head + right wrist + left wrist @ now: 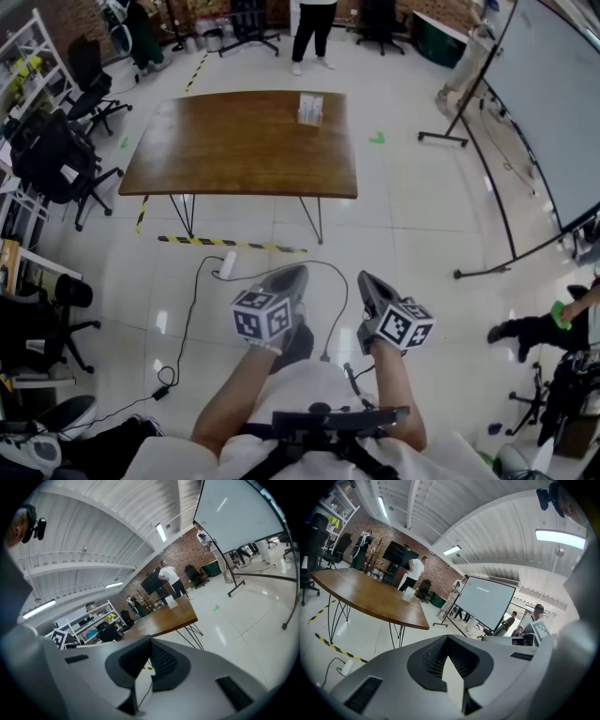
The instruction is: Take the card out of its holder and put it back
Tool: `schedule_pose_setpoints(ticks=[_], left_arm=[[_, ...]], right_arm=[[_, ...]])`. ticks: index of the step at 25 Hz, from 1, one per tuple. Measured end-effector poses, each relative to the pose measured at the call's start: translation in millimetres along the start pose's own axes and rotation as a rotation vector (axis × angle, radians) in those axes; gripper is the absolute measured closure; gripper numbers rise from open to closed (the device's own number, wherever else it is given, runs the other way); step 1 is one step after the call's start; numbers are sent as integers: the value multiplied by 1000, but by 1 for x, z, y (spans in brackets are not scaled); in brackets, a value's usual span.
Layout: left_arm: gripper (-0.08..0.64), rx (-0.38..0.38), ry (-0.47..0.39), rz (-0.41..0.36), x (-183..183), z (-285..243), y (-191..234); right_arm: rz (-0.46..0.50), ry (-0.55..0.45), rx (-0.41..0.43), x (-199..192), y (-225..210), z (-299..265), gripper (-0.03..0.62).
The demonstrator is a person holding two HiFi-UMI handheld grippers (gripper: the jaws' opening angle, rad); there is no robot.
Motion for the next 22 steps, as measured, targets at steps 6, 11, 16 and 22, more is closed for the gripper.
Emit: schedule_pose_setpoints(ticks=[6,11,16,22], left_arm=[[569,-15,7,14,32,-46,24],[569,-29,16,21,53,-79,44],[569,-39,10,8,79,-107,74],[569,-50,10,8,99,-128,93]], right_arm=[[-4,1,-25,38,-17,-36,592],[2,13,-29,64,-28,-68,591],[20,1,-9,89,-30,-106,589],[29,-16,-1,107,-26,-130,574]])
Point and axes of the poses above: the fingertips, and each gripper's own axes: z backward along the fingers, y to its left, x out of its top, the point moved 5 cm from there along z, backward along the fingers, and after that the axes turned 8 degrees about -z, right-handed, at the moved point
